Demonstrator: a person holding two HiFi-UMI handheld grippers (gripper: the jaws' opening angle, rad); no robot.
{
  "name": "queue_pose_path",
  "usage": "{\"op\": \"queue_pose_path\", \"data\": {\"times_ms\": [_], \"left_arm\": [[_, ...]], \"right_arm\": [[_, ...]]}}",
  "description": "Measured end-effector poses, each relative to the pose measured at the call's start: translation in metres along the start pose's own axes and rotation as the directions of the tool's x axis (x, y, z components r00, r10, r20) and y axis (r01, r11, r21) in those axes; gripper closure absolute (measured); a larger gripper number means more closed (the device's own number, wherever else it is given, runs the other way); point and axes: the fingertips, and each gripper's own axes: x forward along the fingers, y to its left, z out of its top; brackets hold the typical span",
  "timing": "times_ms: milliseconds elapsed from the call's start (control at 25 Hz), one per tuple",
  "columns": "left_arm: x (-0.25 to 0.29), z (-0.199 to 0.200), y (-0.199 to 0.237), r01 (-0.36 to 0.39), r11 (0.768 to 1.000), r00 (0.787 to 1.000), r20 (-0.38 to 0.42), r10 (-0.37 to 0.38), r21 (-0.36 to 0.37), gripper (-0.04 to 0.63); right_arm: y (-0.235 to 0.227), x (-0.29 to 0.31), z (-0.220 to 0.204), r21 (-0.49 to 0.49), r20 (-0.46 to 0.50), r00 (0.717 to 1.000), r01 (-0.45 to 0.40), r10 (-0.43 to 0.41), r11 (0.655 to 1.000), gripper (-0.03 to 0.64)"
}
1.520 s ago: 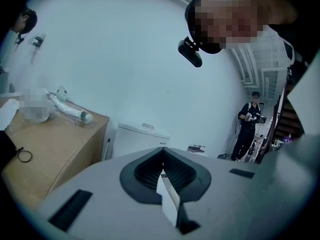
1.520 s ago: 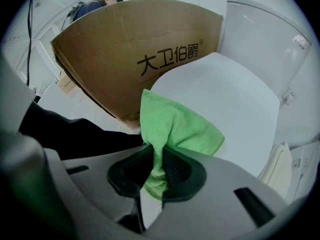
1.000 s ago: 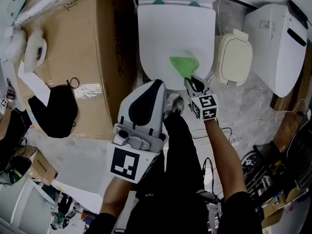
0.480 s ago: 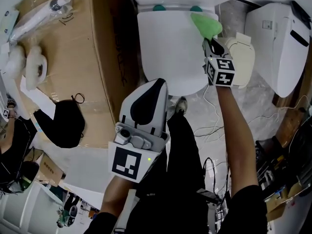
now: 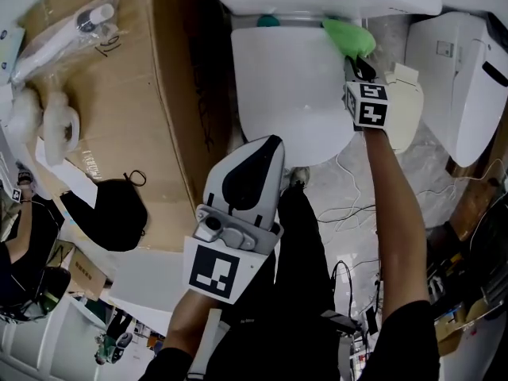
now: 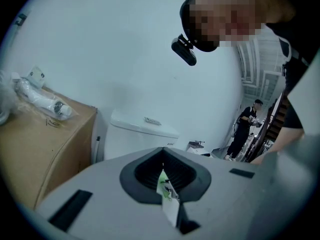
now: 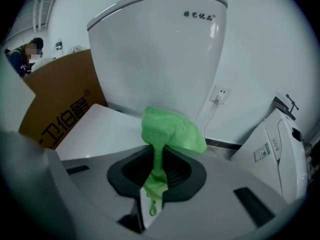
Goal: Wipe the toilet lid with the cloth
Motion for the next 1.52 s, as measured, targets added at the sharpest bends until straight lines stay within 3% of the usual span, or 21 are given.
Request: {"op": "queue_pose_path", "data": {"times_ms": [480,880,1320,1520], "left_arm": [[0.005,0.002,0.013,-0.017,1.0,1.0,0.001,0.017,-0.002,0.597],[-0.008,-0.001,0.001,-0.049,0.999,0.998,0.029,0.049,-0.005,0.597],[-0.039,-0.014,-0.027,-0.061,0.998,0.996,0.06,0.061,-0.005,0.597],[-0.055,-0.024,-0.044,-0.066,0.998,0.996,0.069,0.065,0.014,0.597]], "right_arm": [[0.007,0.028,-0.017,-0.117,-0.155,0.986,-0.076,0.058,0.99,0.554],[0.032,0.018,-0.04,-0.378,-0.23,0.967,-0.188,0.105,0.907,0.552],[0.074,-0.015,-0.097,-0.445,-0.286,0.946,-0.27,0.15,0.854,0.554],[0.09,-0.031,-0.123,-0.44,-0.291,0.943,-0.284,0.164,0.852,0.554]]}}
